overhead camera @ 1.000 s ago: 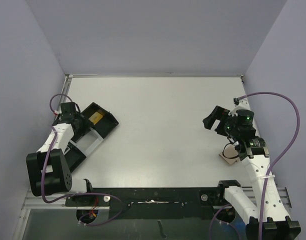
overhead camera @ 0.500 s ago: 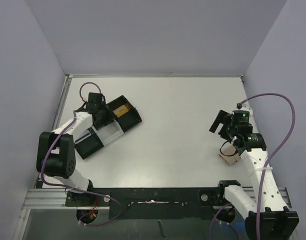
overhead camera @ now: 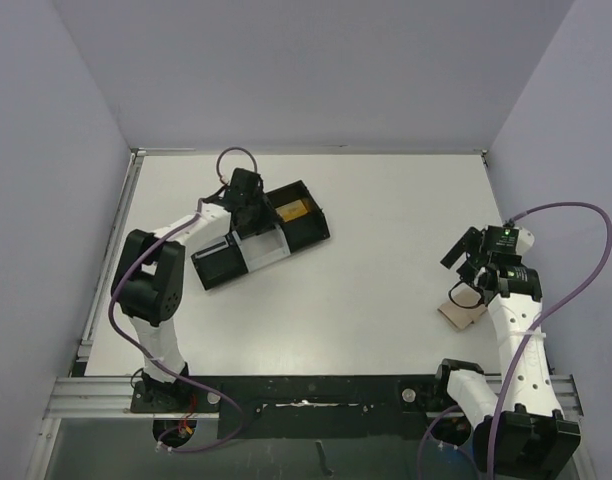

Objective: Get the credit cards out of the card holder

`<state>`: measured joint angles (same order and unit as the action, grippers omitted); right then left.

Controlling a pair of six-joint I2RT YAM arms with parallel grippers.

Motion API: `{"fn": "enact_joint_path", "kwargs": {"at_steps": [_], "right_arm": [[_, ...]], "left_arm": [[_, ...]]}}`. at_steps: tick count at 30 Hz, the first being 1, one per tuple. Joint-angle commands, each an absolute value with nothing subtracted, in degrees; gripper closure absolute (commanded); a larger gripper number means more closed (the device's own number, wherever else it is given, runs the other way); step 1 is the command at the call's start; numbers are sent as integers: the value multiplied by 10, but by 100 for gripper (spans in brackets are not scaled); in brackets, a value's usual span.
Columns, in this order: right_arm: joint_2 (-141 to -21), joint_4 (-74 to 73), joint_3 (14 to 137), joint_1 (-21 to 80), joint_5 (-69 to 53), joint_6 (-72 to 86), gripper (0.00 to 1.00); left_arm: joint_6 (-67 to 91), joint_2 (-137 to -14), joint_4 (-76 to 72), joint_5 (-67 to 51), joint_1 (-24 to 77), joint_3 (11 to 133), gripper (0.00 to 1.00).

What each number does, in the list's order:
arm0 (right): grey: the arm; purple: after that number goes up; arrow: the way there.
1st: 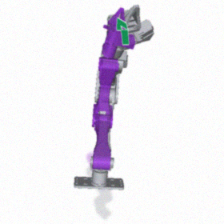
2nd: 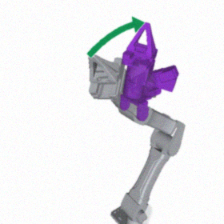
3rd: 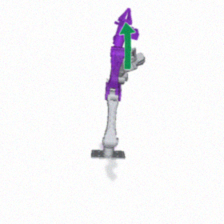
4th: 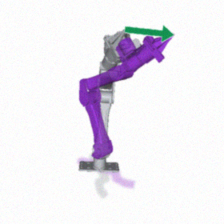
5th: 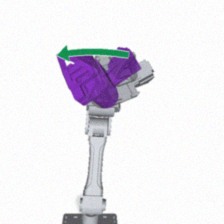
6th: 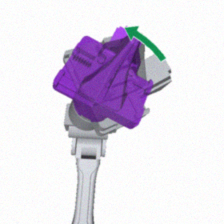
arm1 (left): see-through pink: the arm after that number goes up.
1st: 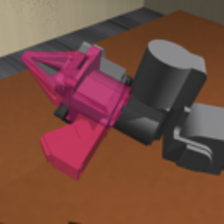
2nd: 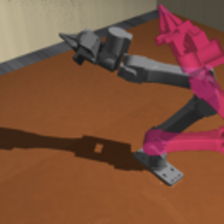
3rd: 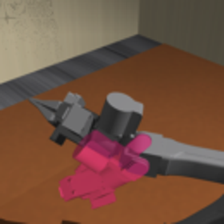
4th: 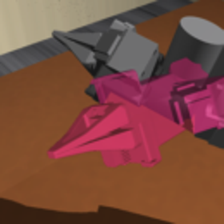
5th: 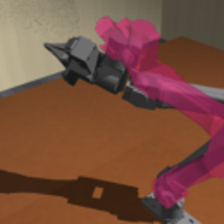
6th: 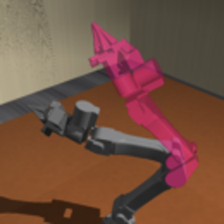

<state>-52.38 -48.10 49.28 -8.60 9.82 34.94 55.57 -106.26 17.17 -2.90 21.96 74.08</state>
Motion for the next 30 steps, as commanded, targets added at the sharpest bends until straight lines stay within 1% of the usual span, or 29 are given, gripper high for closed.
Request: {"fn": "enact_joint_path", "kwargs": {"at_steps": [1, 5, 11, 14, 16, 17, 19, 22, 26, 28, 29, 30], "right_arm": [[-532, -466, 490, -100, 108, 343, 3], [-544, -468, 480, -130, 135, 352, 2], [-562, -442, 467, -215, 102, 336, 2], [-568, -420, 463, -257, 72, 336, 2], [-580, -413, 466, -270, 77, 335, 2], [-586, -408, 466, -271, 88, 332, 2], [-605, -403, 469, -272, 107, 329, 2], [-637, -397, 472, -272, 122, 330, 2], [-681, -376, 460, -272, 106, 324, 2], [-694, -347, 452, -272, 65, 304, 2], [-696, -327, 446, -272, 47, 302, 2], [-699, -311, 443, -272, 38, 304, 2]], "left_arm": [[580, -1100, 142, -59, 250, 804, 79], [565, -1137, 156, -60, 282, 858, 78], [543, -1175, 179, -62, 310, 916, 75], [541, -1185, 183, -68, 314, 924, 73], [535, -1187, 185, -79, 315, 932, 70], [528, -1186, 187, -80, 315, 936, 67], [515, -1177, 186, -82, 314, 941, 57], [500, -1157, 180, -81, 315, 941, 46], [480, -1124, 177, -86, 315, 935, 40], [458, -1097, 162, -90, 315, 916, 29], [450, -1078, 151, -88, 316, 901, 26], [442, -1058, 138, -78, 315, 879, 25]]}}
